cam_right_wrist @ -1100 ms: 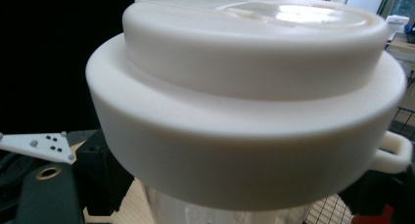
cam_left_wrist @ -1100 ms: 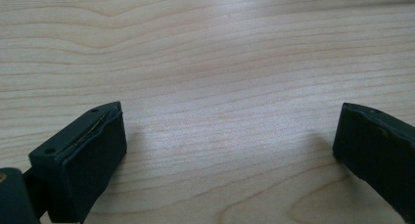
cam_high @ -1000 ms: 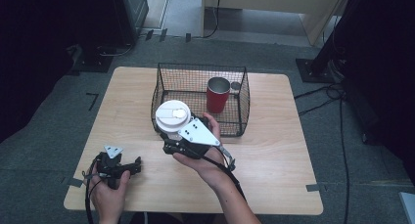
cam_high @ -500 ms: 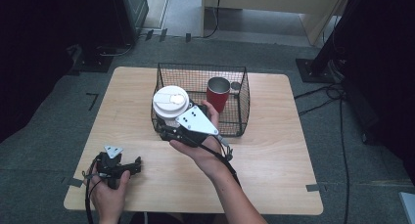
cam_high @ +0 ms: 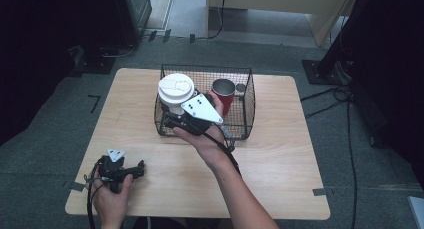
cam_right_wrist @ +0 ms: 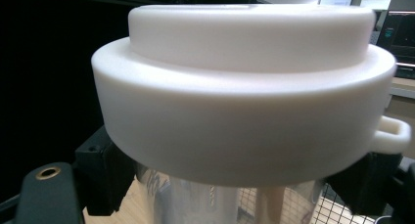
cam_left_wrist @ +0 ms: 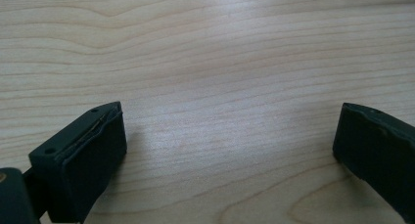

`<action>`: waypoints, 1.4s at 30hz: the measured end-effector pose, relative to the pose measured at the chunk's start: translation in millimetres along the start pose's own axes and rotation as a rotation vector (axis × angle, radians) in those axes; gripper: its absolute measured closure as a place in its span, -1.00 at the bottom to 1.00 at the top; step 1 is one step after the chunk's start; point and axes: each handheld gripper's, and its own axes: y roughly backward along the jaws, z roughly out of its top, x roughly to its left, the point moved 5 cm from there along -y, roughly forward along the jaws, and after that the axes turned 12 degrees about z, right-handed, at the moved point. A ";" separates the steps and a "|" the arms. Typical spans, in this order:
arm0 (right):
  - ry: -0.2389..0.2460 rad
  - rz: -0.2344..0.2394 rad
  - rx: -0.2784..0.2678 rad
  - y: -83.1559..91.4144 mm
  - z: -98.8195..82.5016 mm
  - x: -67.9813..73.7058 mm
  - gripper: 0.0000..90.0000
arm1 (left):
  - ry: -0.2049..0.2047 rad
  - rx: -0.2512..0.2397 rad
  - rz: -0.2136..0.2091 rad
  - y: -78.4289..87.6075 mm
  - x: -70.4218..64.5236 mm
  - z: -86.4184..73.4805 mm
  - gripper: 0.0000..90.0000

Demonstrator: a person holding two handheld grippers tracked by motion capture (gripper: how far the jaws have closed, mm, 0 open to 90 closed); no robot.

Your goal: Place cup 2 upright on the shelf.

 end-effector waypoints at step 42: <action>-0.080 -0.103 0.055 -97.0 -58.6 -69.7 -0.64 | 0.000 -0.001 0.000 -0.1 0.0 0.0 -1.00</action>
